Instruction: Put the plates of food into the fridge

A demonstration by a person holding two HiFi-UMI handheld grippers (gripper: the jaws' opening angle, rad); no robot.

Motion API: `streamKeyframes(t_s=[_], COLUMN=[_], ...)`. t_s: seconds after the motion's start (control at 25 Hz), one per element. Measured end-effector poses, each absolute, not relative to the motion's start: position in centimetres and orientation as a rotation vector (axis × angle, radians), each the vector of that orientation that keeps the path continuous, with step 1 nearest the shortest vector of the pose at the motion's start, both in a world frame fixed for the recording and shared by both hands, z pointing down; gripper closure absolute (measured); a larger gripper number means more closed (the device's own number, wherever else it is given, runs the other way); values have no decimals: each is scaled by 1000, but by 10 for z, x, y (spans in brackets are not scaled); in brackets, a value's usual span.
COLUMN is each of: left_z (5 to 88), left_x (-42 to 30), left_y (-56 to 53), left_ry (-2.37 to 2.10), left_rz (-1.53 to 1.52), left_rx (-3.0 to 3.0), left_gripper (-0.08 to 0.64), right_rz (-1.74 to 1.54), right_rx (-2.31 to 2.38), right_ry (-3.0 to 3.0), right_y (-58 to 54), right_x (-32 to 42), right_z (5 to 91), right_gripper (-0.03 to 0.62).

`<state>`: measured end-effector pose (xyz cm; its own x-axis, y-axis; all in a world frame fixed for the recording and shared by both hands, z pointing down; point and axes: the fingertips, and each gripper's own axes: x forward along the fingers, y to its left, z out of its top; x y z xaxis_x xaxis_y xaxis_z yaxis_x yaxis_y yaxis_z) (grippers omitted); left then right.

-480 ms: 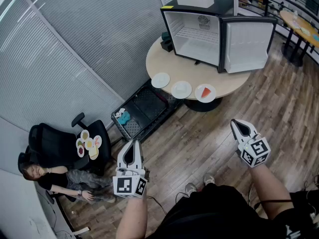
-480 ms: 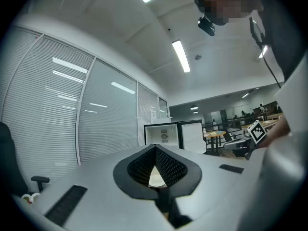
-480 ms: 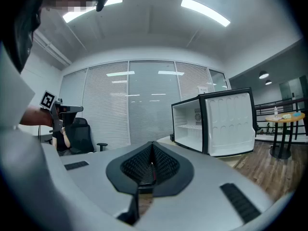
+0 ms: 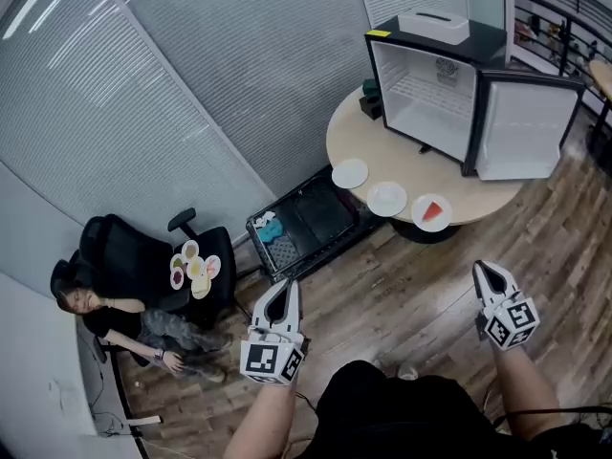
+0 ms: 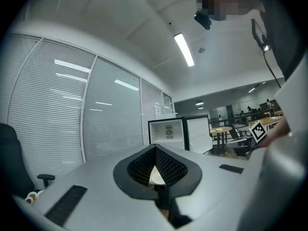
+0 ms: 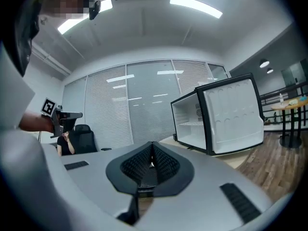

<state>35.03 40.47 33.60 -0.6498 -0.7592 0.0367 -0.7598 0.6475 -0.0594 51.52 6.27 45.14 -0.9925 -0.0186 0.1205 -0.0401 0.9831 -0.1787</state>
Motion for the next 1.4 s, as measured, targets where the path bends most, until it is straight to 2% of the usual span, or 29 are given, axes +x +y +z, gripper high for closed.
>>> streamKeyframes(t_s=[0.44, 1.0, 1.4], left_z=[345, 334, 331], left_x=[297, 116, 14], left_y=[379, 342, 329], left_ry=[-2833, -2737, -2645], left_rz=[97, 84, 78], left_rx=[1346, 1604, 1799], left_gripper=[557, 557, 557], right_rz=[389, 529, 667], right_rx=[117, 466, 792], right_ry=[-3003, -2892, -2825], right_y=[40, 40, 40], right_x=[470, 370, 318], right_z=[469, 496, 513], right_gripper=[588, 589, 588])
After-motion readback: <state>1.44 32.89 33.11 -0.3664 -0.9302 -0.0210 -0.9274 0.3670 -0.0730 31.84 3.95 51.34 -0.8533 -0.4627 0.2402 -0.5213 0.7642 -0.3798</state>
